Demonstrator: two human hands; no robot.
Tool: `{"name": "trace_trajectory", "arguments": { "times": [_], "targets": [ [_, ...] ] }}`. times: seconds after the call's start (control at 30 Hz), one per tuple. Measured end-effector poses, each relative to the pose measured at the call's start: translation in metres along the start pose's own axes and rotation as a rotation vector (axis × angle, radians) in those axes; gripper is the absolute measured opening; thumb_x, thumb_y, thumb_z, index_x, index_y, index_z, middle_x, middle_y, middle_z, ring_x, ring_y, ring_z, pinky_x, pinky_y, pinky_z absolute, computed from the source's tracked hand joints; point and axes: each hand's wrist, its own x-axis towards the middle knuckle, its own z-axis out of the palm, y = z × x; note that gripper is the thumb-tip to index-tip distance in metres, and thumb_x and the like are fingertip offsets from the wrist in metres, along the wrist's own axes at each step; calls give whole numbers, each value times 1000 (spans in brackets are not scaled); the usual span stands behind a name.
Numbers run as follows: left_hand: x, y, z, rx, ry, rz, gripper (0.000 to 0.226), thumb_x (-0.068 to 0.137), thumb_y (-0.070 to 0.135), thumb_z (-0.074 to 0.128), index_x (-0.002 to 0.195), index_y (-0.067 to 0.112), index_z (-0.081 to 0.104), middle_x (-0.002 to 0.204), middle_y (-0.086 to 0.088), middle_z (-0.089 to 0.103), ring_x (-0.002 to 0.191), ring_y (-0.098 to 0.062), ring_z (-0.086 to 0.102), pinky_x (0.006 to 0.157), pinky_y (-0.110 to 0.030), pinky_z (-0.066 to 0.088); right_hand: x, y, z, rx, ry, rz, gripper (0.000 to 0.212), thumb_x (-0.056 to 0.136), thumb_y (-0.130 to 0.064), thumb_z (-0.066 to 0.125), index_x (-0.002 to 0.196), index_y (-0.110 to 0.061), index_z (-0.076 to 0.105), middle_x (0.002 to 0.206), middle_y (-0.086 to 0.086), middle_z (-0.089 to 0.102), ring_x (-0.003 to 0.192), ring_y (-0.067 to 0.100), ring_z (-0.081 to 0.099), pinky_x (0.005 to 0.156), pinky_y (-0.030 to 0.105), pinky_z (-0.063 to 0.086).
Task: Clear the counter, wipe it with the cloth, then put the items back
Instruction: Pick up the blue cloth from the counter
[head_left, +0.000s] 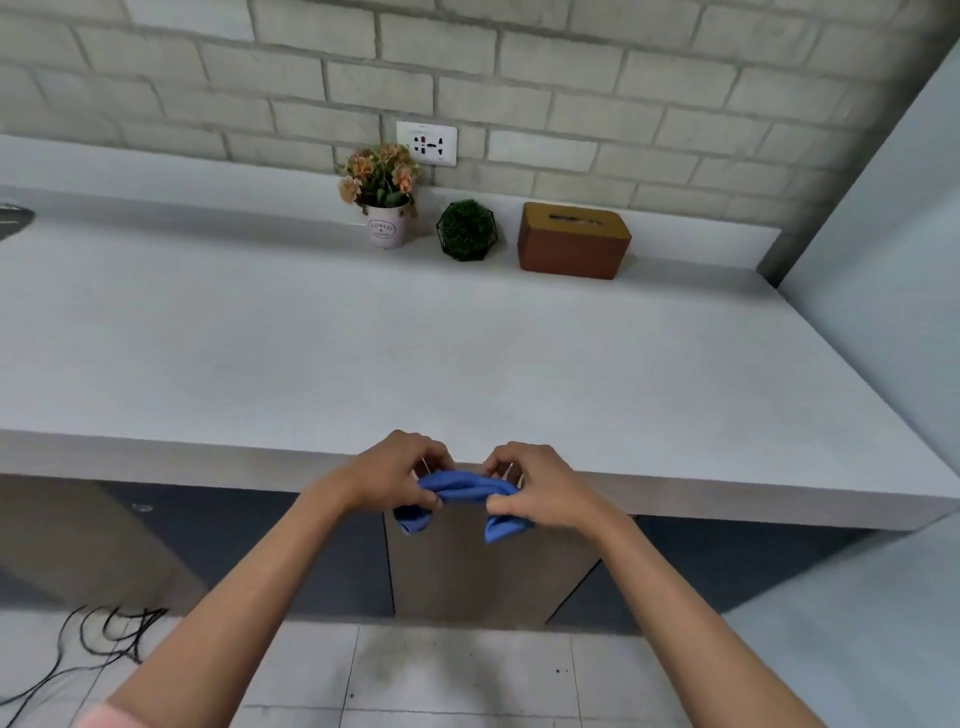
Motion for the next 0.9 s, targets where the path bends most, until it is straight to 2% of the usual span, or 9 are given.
{"name": "trace_trajectory", "arguments": {
  "times": [0.2,0.3,0.4,0.5,0.7,0.9],
  "targets": [
    [-31,-23,-35,-124,201,-86,33,72,15,72,101,27,60,95,6,64,87,-10,62,68,-19,49,38,-46,4,1,23,-91,26,71,-20,67,97,-26,65,102,-8,62,81,4,60,63,12,43],
    [-45,-46,-58,-168,327,-120,31,72,12,71,95,26,55,88,4,63,80,-10,61,61,-17,49,74,-76,9,-4,24,-157,27,73,-17,67,99,-23,66,101,-6,61,81,5,58,64,11,42],
    [-56,-78,-84,-181,436,-152,31,71,11,71,93,24,54,84,6,63,79,-15,61,64,-24,50,117,-108,22,10,20,-212,27,74,-14,67,101,-20,67,102,-3,60,82,7,58,65,12,43],
    [-64,-108,-104,-174,505,-173,30,70,10,70,91,24,53,81,9,60,73,-14,58,60,-23,48,156,-133,37,12,12,-253,30,76,-9,66,105,-16,67,100,-2,58,85,11,58,69,15,44],
    [-89,-191,-149,-124,573,-260,34,69,13,71,94,21,49,91,2,56,74,-18,56,64,-31,50,246,-199,85,-40,-88,-331,34,80,-2,59,110,-13,66,105,7,60,96,20,58,86,30,47],
    [-104,-249,-166,-62,666,-362,39,73,16,69,101,17,43,100,0,48,76,-20,52,64,-35,48,309,-251,125,-126,-160,-392,35,83,3,55,113,-13,66,110,7,59,103,20,55,92,29,44]
  ]
}}
